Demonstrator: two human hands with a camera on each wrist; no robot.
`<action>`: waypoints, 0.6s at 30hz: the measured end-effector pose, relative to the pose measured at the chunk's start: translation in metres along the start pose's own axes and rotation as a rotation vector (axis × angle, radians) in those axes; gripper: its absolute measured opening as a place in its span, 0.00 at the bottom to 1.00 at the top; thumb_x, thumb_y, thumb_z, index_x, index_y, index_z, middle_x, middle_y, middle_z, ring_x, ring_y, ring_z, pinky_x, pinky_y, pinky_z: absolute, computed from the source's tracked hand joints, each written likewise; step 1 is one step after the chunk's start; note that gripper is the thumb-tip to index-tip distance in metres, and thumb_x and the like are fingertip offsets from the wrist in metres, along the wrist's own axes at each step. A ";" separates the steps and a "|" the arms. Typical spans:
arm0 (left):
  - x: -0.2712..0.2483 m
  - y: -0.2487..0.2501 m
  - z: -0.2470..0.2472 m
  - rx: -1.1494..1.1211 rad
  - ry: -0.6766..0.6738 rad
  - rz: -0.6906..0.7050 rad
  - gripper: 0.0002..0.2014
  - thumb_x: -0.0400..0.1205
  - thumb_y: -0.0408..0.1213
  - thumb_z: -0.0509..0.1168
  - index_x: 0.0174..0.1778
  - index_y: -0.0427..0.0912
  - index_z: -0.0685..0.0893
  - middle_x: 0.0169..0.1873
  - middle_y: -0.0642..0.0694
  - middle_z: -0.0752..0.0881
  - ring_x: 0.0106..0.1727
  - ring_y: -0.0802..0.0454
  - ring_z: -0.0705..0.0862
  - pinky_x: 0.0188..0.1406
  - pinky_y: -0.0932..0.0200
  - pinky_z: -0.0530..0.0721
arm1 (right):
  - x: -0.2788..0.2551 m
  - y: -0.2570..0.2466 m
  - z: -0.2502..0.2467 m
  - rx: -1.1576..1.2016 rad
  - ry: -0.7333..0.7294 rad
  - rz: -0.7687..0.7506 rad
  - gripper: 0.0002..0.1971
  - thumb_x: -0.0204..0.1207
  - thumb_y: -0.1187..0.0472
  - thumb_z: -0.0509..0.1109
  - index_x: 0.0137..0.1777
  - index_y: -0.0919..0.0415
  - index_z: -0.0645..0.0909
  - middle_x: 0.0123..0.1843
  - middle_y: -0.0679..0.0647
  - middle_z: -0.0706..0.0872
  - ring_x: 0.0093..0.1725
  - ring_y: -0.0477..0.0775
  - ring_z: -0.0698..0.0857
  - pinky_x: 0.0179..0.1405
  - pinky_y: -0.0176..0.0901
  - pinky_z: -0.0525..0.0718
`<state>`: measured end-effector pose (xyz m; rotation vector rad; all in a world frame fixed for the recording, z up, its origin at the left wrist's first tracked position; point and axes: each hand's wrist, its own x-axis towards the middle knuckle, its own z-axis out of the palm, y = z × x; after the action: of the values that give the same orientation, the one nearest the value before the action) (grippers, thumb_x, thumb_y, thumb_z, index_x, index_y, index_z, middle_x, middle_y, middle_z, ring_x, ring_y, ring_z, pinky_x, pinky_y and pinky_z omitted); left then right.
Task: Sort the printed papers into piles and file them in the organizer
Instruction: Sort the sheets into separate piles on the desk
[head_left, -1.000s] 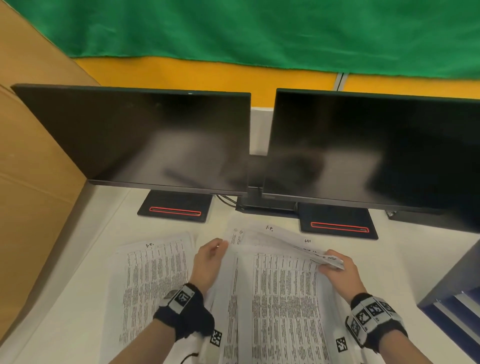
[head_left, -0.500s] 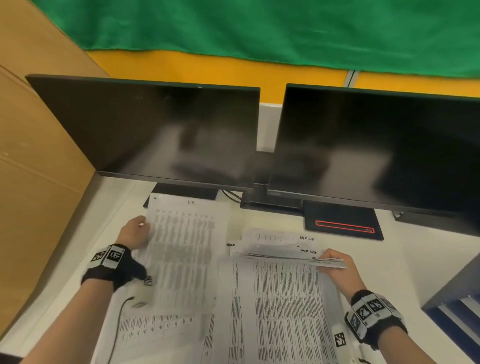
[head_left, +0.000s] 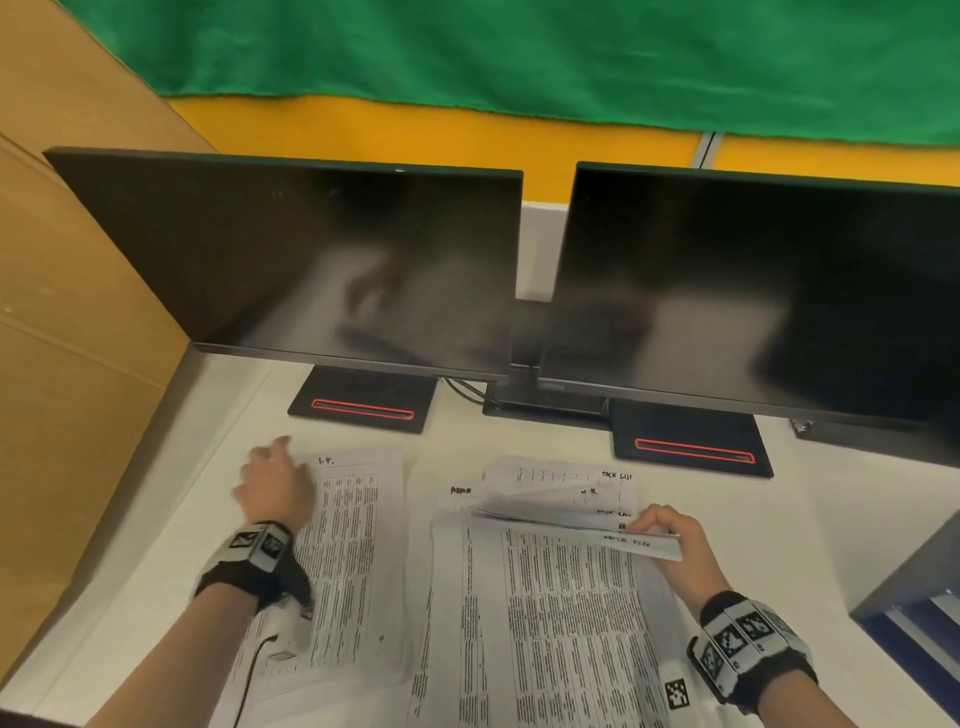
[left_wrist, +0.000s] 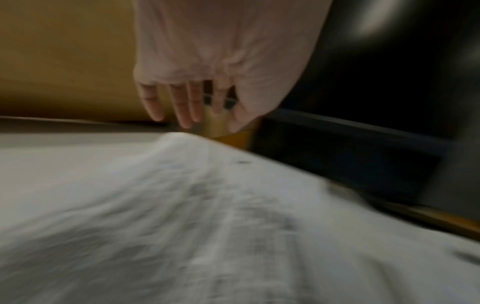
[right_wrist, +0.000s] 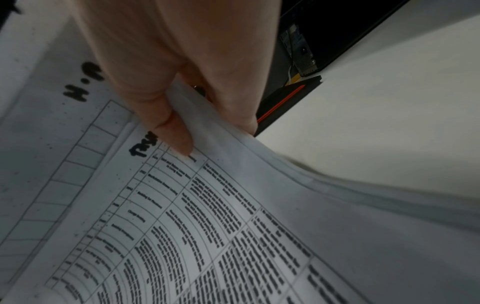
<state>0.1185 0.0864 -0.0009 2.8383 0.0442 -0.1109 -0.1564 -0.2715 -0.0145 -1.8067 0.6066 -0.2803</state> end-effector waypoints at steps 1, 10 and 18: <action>-0.007 0.022 0.004 -0.056 0.017 0.181 0.17 0.83 0.38 0.58 0.69 0.43 0.74 0.64 0.36 0.77 0.64 0.36 0.76 0.62 0.40 0.75 | -0.003 -0.001 0.001 -0.012 -0.006 0.000 0.18 0.64 0.78 0.76 0.29 0.51 0.84 0.41 0.66 0.84 0.43 0.60 0.81 0.45 0.46 0.76; -0.082 0.171 0.037 -0.354 -0.827 0.708 0.11 0.85 0.39 0.57 0.55 0.43 0.85 0.51 0.43 0.87 0.48 0.54 0.84 0.47 0.66 0.79 | -0.017 -0.010 0.004 0.039 0.176 0.040 0.19 0.61 0.76 0.79 0.30 0.48 0.85 0.51 0.49 0.72 0.52 0.35 0.74 0.52 0.17 0.69; -0.081 0.150 0.059 0.073 -0.625 0.562 0.18 0.83 0.35 0.56 0.69 0.38 0.74 0.66 0.37 0.74 0.64 0.40 0.78 0.61 0.52 0.76 | -0.020 -0.003 -0.002 0.138 0.009 0.005 0.14 0.67 0.80 0.72 0.30 0.61 0.82 0.34 0.52 0.87 0.34 0.45 0.84 0.32 0.32 0.80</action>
<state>0.0403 -0.0763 -0.0067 2.6318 -0.8851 -0.8626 -0.1734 -0.2615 -0.0087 -1.6723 0.5836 -0.3195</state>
